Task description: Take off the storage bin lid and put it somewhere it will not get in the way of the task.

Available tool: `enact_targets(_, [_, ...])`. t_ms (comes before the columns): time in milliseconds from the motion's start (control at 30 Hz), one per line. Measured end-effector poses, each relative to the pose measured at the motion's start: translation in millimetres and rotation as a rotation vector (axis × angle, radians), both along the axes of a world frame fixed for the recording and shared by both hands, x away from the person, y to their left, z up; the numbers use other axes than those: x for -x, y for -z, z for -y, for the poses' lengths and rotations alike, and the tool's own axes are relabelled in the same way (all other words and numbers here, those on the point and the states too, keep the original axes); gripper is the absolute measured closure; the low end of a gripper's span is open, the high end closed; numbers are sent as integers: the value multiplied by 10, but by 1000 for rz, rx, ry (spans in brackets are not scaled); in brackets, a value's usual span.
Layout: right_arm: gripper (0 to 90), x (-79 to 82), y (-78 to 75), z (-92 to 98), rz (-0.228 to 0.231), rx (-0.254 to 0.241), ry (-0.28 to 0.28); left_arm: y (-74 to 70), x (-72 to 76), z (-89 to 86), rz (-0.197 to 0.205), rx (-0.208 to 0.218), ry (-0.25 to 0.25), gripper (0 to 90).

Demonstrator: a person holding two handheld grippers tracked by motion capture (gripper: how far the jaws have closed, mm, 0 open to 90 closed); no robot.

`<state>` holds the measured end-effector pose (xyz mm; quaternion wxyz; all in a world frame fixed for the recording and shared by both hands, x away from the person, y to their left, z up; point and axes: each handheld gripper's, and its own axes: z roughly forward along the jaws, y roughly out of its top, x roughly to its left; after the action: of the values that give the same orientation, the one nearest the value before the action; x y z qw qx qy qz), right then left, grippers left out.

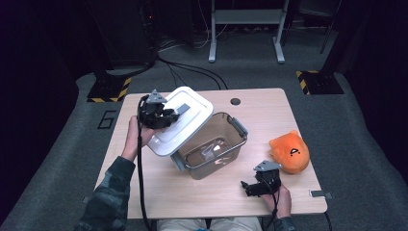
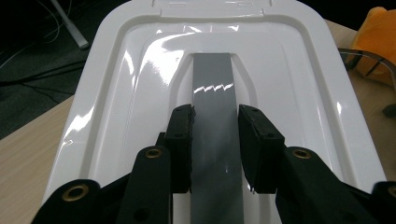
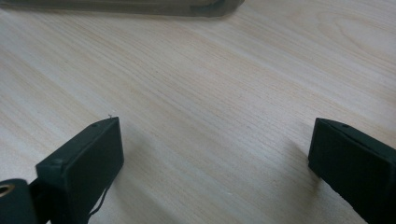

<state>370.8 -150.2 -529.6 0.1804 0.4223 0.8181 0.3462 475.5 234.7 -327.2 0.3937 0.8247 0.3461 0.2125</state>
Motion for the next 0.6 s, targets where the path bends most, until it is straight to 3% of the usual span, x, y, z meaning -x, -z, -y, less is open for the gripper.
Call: enact_targets(600, [26, 3, -1, -1, -3, -1, 4, 16, -39, -403, -6, 6, -99, 666])
